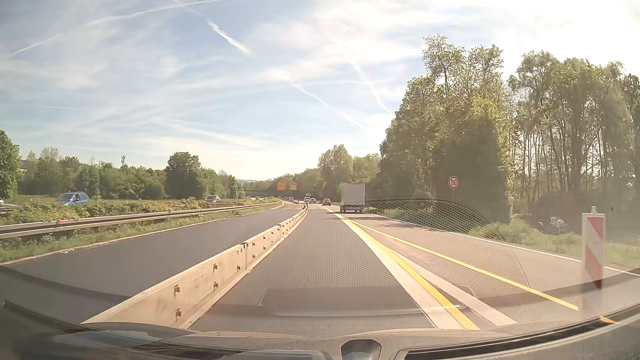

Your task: Follow the waypoints while adhering to traffic rules and regulations

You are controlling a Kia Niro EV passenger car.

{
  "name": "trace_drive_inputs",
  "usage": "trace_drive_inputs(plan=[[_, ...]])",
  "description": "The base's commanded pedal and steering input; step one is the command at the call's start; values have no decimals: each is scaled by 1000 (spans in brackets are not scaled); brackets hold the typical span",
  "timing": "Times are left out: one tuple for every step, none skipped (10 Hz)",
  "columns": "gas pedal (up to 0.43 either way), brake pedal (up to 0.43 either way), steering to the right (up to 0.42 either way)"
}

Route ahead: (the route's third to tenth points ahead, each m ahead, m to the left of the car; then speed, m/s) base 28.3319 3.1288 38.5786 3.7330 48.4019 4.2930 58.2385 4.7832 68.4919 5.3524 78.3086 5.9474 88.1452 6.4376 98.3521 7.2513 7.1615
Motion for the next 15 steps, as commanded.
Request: trace_drive_inputs(plan=[[67,0,-3],[67,0,-3],[67,0,-3],[67,0,-3],[67,0,-3],[67,0,-3],[67,0,-3],[67,0,-3],[67,0,-3],[67,0,-3],[67,0,-3],[67,0,-3],[67,0,-3],[67,0,-3],[67,0,-3]])
